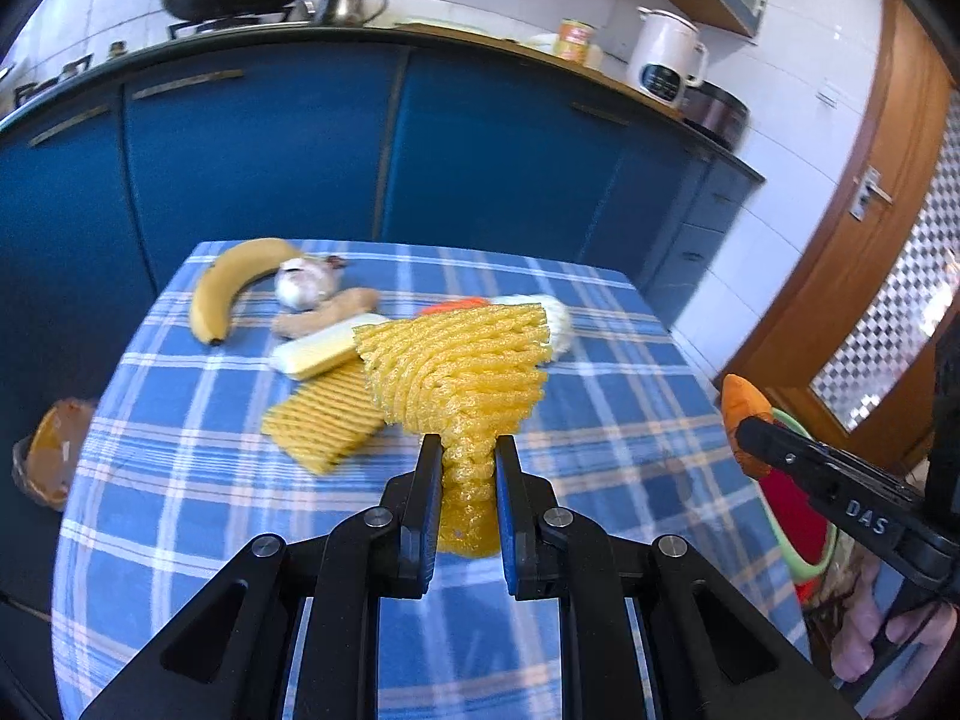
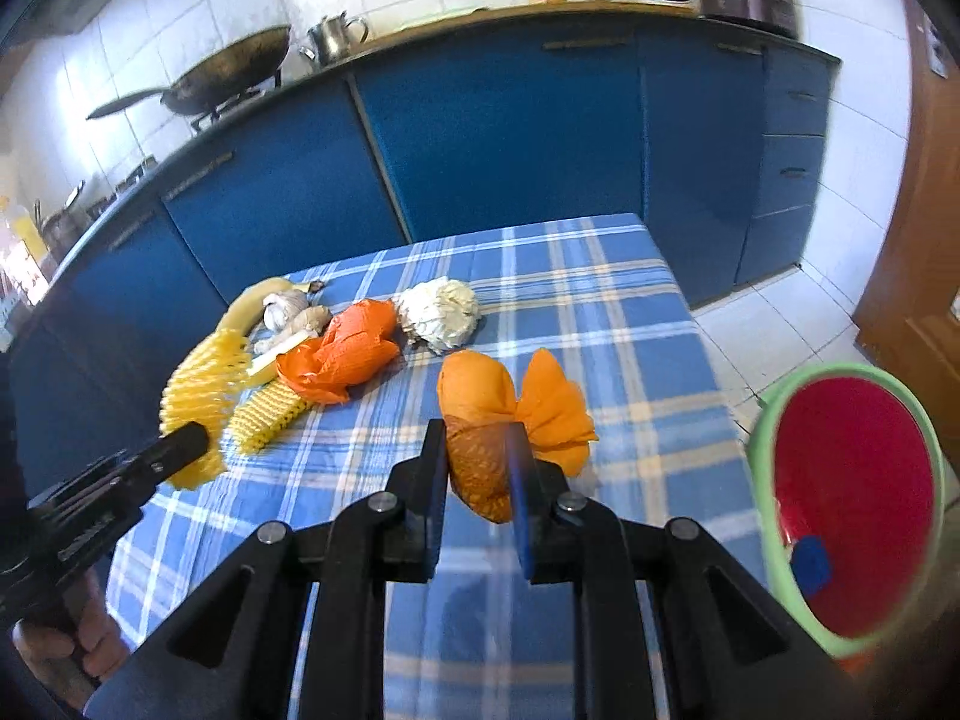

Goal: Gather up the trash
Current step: 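Carry the foam net with the left tool while the right tool carries the orange bag into the bucket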

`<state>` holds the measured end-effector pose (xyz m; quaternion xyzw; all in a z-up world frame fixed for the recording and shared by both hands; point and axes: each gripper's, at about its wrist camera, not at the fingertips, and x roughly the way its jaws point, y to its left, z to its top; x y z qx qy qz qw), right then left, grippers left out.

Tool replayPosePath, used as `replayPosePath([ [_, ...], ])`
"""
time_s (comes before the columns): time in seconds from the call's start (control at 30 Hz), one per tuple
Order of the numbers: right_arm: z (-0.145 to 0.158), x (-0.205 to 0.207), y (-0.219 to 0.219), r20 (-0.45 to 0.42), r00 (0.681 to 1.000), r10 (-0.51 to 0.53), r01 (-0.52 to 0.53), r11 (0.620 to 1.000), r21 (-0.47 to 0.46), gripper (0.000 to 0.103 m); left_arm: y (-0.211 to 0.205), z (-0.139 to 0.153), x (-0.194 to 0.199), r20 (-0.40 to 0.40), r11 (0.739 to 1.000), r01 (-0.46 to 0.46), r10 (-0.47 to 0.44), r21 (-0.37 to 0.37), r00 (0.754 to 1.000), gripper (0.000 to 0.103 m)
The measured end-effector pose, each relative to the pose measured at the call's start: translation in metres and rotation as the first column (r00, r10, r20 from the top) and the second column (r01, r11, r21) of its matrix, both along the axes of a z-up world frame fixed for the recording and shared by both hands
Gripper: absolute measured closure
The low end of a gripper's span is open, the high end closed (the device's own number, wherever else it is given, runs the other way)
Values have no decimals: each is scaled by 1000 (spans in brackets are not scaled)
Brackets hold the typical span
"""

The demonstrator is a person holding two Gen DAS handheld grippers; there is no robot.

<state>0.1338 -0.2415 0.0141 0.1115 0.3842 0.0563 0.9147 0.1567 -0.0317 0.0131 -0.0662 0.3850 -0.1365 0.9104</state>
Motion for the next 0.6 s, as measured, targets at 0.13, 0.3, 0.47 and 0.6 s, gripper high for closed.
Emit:
replayPosePath([
  [0.13, 7, -24, -23, 11, 999, -38, 38, 999, 10, 82, -22, 2, -7, -20, 998, 61, -61, -13, 998, 87],
  [0.3, 11, -49, -53, 22, 995, -94, 93, 996, 16, 82, -53, 4, -13, -37, 992, 125, -125, -8, 991, 87],
  [0.47, 9, -70, -85, 15, 988, -155, 154, 988, 25, 82, -85, 4, -17, -56, 982, 188, -188, -6, 981, 87],
  [0.6, 4, -84, -109, 10, 979, -203, 202, 979, 35, 82, -114, 4, -21, -64, 970, 242, -241, 8, 968, 87],
])
